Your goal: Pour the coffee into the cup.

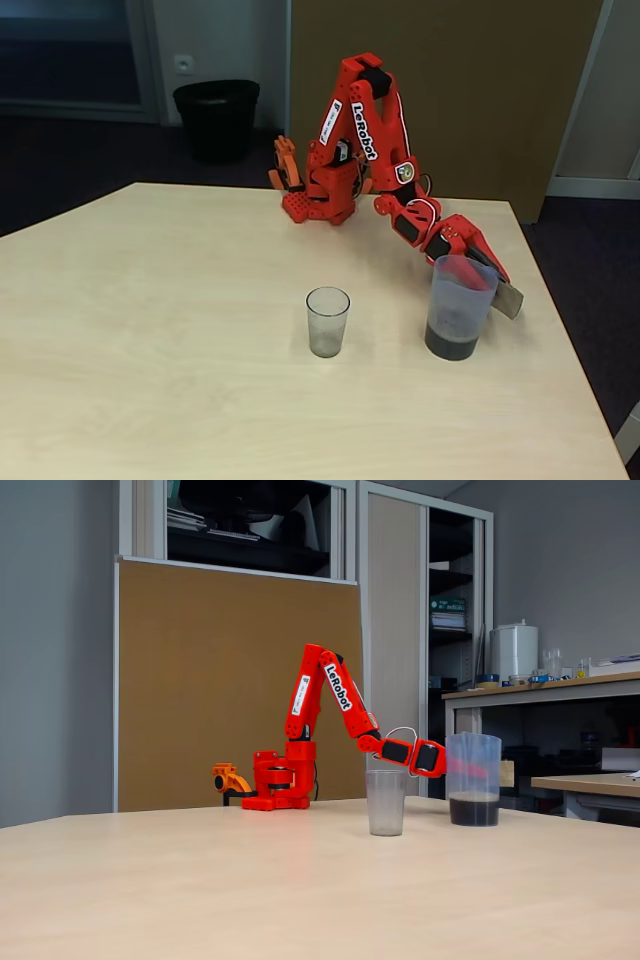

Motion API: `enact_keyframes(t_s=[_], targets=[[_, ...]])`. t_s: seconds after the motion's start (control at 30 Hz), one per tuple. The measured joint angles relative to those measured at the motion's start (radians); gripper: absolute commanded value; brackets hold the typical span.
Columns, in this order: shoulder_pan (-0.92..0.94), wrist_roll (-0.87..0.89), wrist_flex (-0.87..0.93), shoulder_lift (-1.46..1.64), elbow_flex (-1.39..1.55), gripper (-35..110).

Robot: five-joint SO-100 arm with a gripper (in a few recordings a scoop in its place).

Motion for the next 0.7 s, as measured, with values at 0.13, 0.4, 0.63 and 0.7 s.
enact_keyframes(t_s=[0.13, 0.4, 0.63, 0.7], targets=[[0.015, 0.000, 0.000, 0.000, 0.000, 4], [0.040, -0.006, 0.000, 0.000, -0.002, 0], [0.072, -0.038, 0.025, 0.006, -0.003, 0], [0.078, -0.035, 0.055, 0.028, -0.017, 0]])
